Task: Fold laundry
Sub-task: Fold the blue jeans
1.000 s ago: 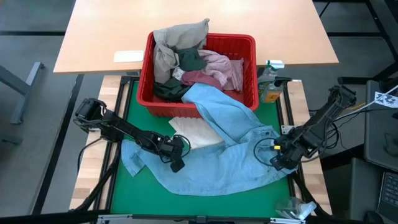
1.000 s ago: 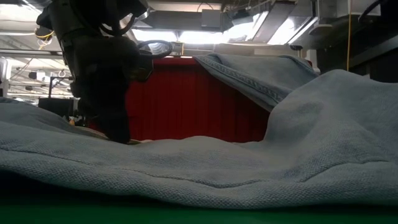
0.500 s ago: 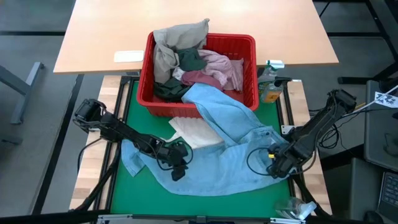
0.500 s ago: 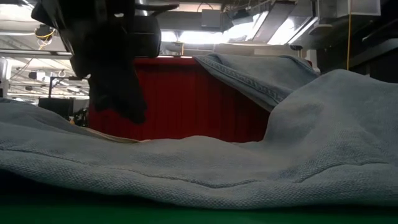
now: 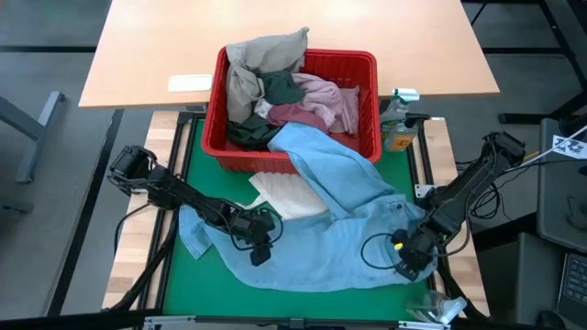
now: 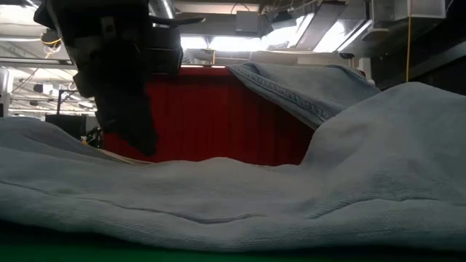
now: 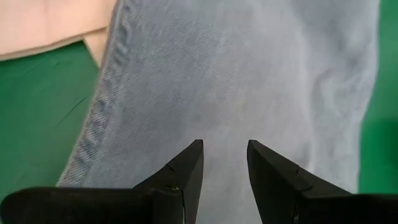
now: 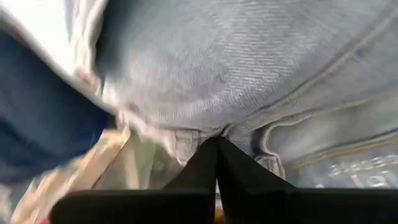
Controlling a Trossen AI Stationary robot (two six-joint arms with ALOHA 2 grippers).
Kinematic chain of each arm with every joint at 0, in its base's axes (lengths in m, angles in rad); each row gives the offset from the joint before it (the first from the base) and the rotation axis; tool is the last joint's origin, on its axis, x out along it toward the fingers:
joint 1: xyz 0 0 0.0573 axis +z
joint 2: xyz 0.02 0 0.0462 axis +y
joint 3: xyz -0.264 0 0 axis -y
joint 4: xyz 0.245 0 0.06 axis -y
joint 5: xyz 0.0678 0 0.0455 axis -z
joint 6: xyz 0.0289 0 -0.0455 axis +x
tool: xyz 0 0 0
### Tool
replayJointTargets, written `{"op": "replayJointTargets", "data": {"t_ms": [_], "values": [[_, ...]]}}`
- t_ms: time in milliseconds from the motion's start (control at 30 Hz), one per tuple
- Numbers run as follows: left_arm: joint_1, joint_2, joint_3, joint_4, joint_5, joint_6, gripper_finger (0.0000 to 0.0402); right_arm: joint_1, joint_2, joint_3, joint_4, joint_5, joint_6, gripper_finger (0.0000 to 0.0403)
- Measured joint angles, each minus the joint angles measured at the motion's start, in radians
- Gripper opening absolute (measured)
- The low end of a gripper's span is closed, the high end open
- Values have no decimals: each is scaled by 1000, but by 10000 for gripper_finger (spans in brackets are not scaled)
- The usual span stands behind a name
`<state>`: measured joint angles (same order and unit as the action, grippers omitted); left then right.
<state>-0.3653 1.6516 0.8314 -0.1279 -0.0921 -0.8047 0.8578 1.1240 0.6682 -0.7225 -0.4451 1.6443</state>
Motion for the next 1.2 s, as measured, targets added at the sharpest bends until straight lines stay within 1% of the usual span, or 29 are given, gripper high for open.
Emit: {"op": "replayJointTargets", "data": {"t_ms": [133,300,367,433,533,700,800,867,1067,1133,1200], "values": [[0,0,0,-21,0,-2,119,4,13,0,46,-126,-1,4],[-4,0,0,-36,1,-3,119,75,39,0,47,-274,43,5],[-9,0,0,-61,2,-3,119,106,51,1,51,-285,60,3],[-11,0,0,-66,2,-3,119,128,53,2,58,-266,76,2],[-11,0,0,-62,4,-3,119,136,36,1,64,-210,105,6],[-10,0,0,-58,4,-4,119,138,-10,33,51,-73,106,4],[-10,0,0,-57,1,-4,119,138,-27,67,0,18,106,2],[-10,0,0,-56,0,-4,119,138,-40,89,-40,107,104,3],[-10,0,0,-54,-28,-4,119,137,-42,102,-166,433,101,2],[-10,0,0,-52,-43,-4,119,137,-29,102,-212,506,101,1],[-10,0,0,-51,-50,-4,119,137,-7,102,-240,545,101,2]]}}
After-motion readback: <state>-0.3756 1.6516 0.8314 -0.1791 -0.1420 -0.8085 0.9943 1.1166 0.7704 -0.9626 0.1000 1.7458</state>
